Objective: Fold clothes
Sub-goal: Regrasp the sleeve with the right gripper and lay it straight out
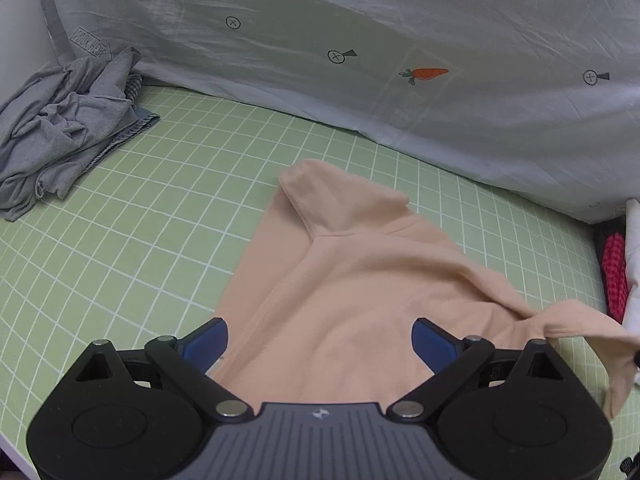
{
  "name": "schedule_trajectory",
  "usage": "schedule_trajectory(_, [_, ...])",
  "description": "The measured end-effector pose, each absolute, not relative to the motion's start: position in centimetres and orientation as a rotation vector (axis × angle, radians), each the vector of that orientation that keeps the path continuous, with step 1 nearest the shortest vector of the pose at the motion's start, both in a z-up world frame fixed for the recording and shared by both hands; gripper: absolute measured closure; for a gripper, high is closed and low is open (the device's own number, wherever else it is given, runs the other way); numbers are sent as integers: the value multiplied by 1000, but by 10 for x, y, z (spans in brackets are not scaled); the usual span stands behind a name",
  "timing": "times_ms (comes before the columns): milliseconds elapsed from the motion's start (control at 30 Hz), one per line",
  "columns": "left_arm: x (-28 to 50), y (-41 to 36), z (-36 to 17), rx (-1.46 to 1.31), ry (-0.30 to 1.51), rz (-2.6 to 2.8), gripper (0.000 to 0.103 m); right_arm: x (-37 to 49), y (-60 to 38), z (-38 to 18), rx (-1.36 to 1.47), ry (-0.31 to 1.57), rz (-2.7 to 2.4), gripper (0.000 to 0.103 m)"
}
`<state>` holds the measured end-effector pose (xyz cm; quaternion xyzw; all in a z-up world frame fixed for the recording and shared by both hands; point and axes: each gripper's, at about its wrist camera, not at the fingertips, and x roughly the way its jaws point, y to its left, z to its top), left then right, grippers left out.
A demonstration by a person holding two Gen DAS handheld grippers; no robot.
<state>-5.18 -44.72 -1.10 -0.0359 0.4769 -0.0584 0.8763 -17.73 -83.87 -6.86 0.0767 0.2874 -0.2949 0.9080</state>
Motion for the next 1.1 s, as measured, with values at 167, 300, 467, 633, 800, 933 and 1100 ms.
schedule_trajectory(167, [-80,-439,-11,-67,1010,-119,5,-224,-827,-105,192,735,-618,98])
schedule_trajectory(300, [-99,-442,-16,-61,1027,-119,5,-247,-816,-131,247,847,-559,98])
schedule_trajectory(467, [-120,-454,-22,-67,1037,-123,5,-264,-822,-126,356,820,-519,67])
schedule_trajectory(633, [-132,-465,-25,-73,1039,-112,5,-270,-856,-111,569,707,-588,35])
schedule_trajectory(800, [-136,-472,-28,-96,1043,-89,5,-240,-891,-119,675,722,-649,21])
schedule_trajectory(933, [-135,-475,-25,-97,1025,-65,5,-222,-909,-140,767,802,-723,20])
schedule_trajectory(1100, [-133,-472,-18,-113,1003,-23,5,-210,-911,-142,737,800,-711,41])
